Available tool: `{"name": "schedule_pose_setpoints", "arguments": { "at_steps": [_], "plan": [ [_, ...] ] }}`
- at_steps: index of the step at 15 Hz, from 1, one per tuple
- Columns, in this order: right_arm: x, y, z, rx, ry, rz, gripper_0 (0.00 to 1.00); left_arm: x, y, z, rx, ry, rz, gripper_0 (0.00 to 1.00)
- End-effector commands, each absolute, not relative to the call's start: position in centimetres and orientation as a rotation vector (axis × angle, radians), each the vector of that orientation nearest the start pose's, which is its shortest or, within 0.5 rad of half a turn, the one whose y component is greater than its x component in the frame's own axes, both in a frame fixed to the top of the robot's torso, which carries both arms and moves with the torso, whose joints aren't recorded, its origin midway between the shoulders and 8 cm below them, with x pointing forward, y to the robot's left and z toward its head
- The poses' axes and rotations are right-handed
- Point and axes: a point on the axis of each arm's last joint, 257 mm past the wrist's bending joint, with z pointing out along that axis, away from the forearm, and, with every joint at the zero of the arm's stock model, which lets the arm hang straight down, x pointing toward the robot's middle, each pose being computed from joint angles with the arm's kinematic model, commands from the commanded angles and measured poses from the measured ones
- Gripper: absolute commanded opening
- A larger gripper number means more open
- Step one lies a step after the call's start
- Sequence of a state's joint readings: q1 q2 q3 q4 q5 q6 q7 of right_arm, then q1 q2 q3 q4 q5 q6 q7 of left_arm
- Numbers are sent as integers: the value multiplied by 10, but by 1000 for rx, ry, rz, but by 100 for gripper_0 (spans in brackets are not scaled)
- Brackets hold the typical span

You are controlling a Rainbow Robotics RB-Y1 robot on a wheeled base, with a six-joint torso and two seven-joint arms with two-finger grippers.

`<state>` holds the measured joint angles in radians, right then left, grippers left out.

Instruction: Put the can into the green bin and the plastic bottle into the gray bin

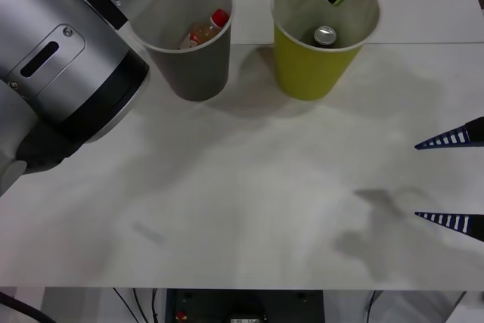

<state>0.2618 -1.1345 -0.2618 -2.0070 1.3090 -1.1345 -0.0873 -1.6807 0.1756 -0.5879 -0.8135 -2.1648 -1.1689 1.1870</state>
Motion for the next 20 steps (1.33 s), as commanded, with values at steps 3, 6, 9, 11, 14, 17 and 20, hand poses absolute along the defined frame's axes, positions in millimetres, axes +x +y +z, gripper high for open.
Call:
{"name": "schedule_pose_setpoints", "arguments": {
  "at_steps": [3, 6, 9, 11, 14, 17, 20],
  "plan": [
    [341, -286, -167, -1634, 1596, 209, 100, 580, -158, 50, 1372, 1795, -69, 100],
    [341, -286, -167, -1634, 1596, 209, 100, 591, -136, 60, 1329, 1817, -75, 100],
    [341, -286, -167, -1634, 1596, 209, 100, 605, -89, 67, 1305, 1827, -143, 100],
    [341, -286, -167, -1634, 1596, 209, 100, 607, -57, 66, 1301, 1813, -173, 100],
    [341, -286, -167, -1634, 1596, 209, 100, 598, -9, 62, 1333, 1804, -150, 100],
    [341, -286, -167, -1634, 1596, 209, 100, 583, 43, 63, 1359, 1771, -166, 100],
    [341, -286, -167, -1634, 1596, 209, 100, 568, 101, 56, 1404, 1718, -169, 100]
  ]
}}
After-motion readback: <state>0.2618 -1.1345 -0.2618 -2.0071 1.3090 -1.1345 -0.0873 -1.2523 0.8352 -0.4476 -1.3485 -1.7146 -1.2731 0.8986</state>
